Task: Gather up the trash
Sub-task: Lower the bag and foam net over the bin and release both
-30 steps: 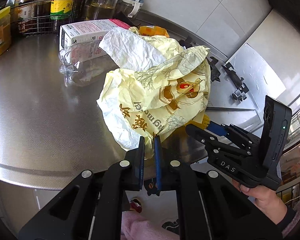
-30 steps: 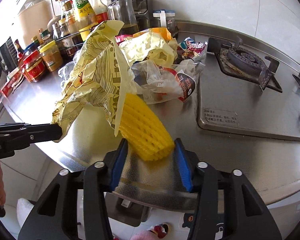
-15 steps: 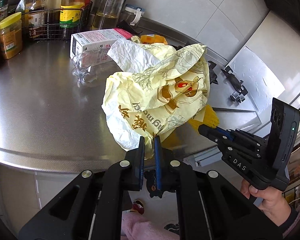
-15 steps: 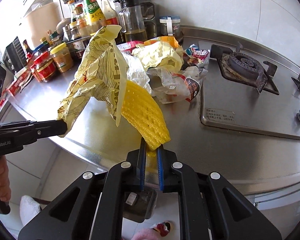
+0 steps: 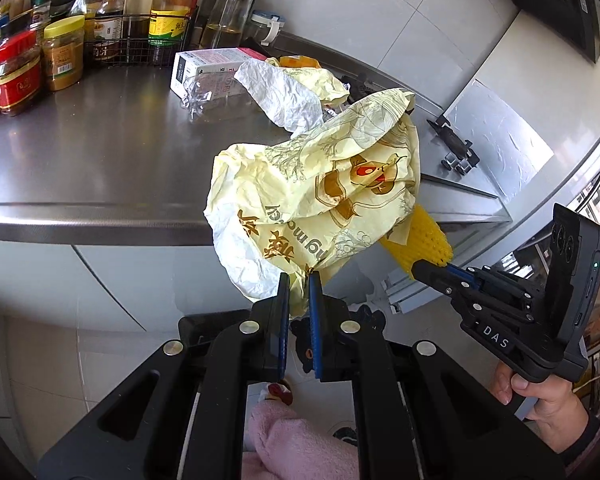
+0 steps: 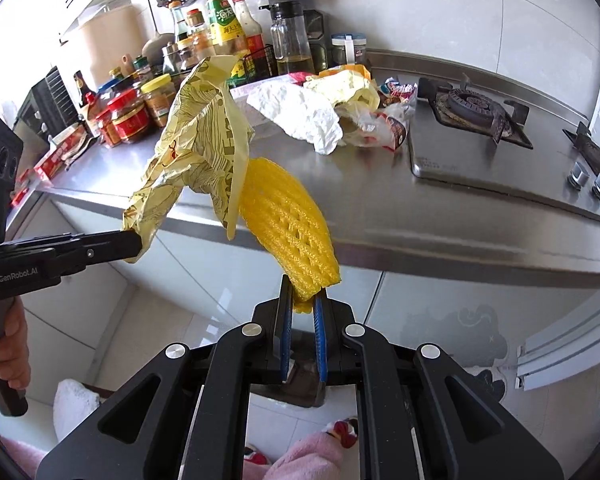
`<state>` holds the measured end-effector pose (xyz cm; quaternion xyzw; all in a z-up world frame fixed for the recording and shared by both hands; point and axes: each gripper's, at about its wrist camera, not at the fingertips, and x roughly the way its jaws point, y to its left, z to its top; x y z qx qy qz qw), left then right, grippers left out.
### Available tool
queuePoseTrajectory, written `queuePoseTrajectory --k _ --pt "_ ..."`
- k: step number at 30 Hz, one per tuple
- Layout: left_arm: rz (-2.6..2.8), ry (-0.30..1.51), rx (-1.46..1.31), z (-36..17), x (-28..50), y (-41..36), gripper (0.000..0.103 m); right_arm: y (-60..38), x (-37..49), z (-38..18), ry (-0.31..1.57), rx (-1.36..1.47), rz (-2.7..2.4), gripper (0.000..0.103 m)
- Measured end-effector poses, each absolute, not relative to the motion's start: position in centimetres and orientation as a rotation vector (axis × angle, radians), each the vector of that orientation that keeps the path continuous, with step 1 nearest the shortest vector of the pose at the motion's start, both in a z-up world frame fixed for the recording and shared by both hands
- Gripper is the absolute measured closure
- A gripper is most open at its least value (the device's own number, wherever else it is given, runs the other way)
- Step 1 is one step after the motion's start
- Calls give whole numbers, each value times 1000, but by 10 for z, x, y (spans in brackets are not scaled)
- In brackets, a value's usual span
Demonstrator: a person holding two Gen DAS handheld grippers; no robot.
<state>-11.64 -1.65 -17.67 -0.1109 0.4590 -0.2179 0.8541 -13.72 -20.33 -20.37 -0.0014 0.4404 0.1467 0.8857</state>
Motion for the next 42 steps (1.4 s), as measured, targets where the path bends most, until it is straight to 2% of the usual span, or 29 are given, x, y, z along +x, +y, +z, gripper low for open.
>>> queuePoseTrajectory --k 10,22,31,42 --pt "-382 1076 -262 -226 -156 16 95 -201 -171 -268 1078 25 265 91" --pt "-289 1380 -248 -370 -154 12 95 -202 -157 -362 1268 132 182 91" --pt "-259 1506 -246 -466 -131 -11 95 -202 -124 -448 1375 287 190 91" --pt "-220 1611 -202 -563 -108 -35 95 -180 -75 -521 1435 391 196 91"
